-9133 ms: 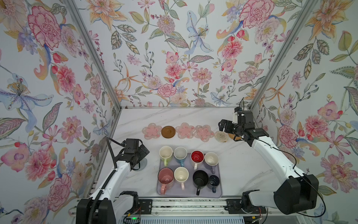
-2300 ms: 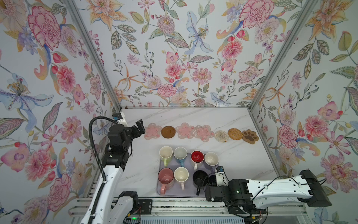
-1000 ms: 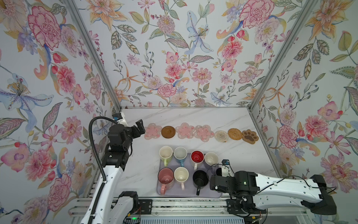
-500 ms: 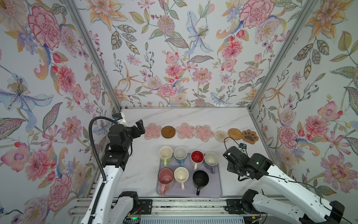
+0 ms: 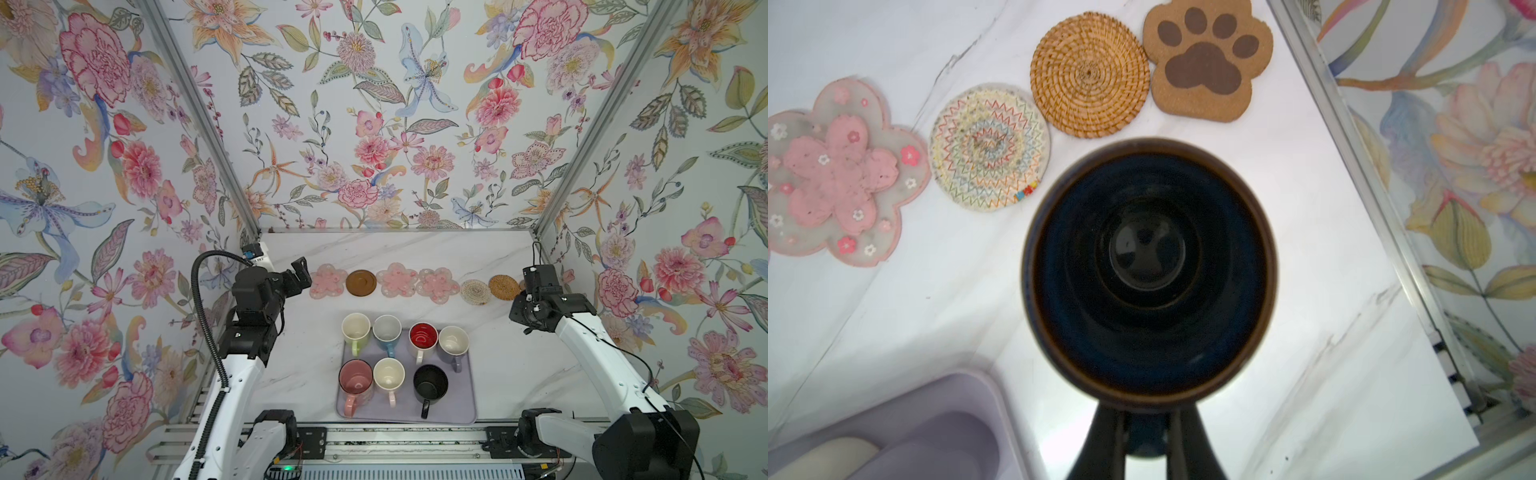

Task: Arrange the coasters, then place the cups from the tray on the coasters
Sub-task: 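Carry the dark blue mug with the right gripper toward the paw-shaped coaster, then lower the dark blue mug onto the paw-shaped coaster and open the right gripper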

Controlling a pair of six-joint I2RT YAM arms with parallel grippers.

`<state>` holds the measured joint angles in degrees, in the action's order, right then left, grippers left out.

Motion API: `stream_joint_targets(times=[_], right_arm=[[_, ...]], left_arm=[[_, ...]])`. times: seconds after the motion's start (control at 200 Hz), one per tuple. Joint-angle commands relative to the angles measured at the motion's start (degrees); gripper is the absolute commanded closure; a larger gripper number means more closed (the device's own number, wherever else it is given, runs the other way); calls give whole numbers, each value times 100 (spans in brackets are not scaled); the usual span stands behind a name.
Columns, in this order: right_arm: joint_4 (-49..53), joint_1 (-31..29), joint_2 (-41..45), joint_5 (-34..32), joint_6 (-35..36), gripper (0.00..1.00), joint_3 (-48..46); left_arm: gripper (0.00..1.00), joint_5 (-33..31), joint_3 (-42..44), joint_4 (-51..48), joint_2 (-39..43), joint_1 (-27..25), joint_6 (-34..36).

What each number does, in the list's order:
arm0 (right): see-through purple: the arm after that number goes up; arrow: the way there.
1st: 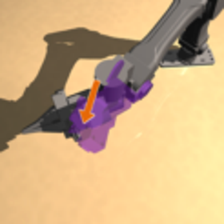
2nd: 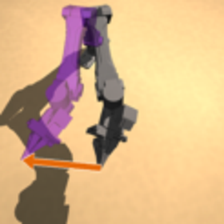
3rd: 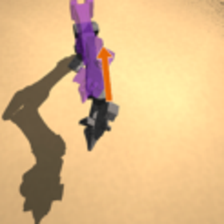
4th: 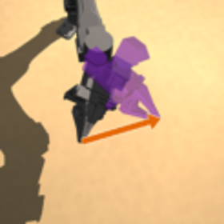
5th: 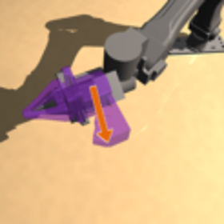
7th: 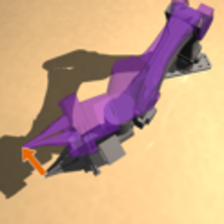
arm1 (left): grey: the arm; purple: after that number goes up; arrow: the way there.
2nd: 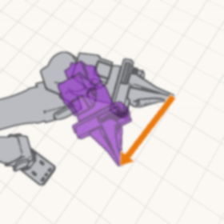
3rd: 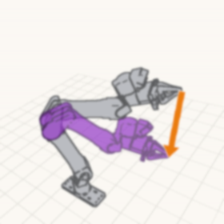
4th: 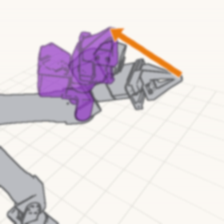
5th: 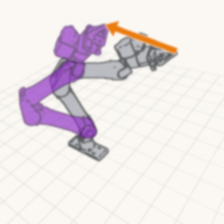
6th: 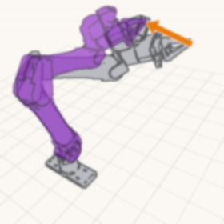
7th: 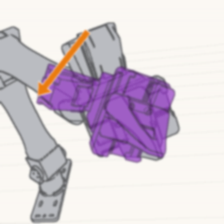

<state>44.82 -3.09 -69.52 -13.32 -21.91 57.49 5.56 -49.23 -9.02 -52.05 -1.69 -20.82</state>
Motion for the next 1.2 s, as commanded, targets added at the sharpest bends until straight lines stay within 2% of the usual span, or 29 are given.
stream_joint_targets(times=[0.0, 0.37, 0.535, 1.196], right_arm=[[-808, 384, -250, 222, 639, 100, 236], [-1737, 987, -1556, 274, 1063, 100, 739], [-1616, 1138, -2131, 238, 1291, 100, 1269], [-2119, 1724, -2529, 695, 1171, 100, 1174]], left_arm=[[1, -27, 41, -92, 5, -15, -17], [1, -87, 43, -107, -145, -8, 34], [1, -56, 28, -143, -226, 2, 90], [1, -18, 33, -109, -291, 32, 86]])
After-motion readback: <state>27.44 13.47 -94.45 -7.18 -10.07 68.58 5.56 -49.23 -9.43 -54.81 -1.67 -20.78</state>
